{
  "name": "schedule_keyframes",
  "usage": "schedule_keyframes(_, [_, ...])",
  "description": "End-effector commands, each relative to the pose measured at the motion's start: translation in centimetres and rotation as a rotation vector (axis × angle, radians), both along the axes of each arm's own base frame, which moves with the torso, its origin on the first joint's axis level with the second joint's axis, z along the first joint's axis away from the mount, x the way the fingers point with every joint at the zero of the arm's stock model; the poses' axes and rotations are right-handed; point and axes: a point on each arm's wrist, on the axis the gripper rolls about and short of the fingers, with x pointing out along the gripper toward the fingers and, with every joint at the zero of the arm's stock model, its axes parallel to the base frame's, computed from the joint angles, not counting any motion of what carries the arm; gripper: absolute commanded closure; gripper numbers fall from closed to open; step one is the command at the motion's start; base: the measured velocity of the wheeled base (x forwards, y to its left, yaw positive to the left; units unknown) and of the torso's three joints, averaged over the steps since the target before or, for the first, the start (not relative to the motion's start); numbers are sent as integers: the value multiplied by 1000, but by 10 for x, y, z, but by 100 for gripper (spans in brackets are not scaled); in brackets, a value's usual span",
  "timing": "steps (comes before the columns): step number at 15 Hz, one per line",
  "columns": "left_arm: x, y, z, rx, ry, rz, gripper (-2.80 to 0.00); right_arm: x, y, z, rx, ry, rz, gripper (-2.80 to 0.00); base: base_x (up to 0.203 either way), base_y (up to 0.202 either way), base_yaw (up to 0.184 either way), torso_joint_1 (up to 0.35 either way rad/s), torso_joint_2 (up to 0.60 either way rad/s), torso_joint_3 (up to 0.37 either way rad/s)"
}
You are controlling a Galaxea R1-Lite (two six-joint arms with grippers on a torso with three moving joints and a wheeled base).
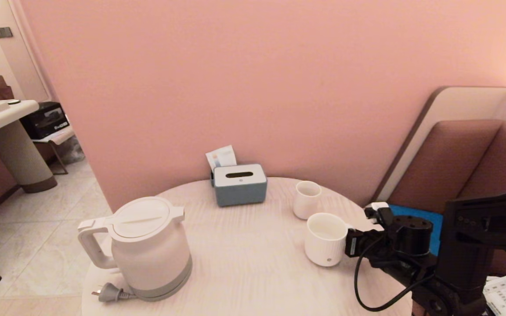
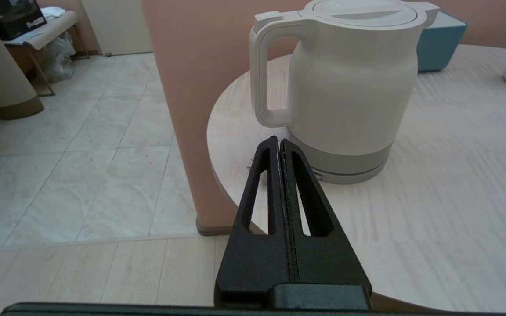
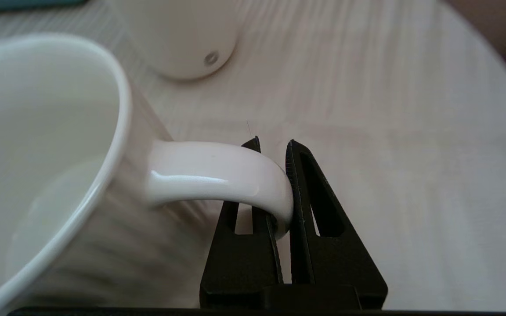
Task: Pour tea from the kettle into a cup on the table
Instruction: Pick up the cup, then pour water into another cup
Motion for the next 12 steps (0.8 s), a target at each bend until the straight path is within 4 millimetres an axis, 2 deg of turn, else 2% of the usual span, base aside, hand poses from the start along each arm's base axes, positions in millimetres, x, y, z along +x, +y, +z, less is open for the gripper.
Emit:
schedule_keyframes(1, [0,0,0,0,0,0,0,1,-4,17,18,-79,-11,0,0,0,0,0,0,0])
schedule_keyframes(6, [0,0,0,0,0,0,0,-3,-11,36,37,-124,-35,0,0,0,0,0,0,0])
schedule_keyframes(9, [0,0,0,0,0,0,0,2,-24,49,37,-136,-78,0,0,0,0,0,0,0])
schedule_keyframes(12, [0,0,0,0,0,0,0,9,-41,72,34,-148,-126,0,0,0,0,0,0,0])
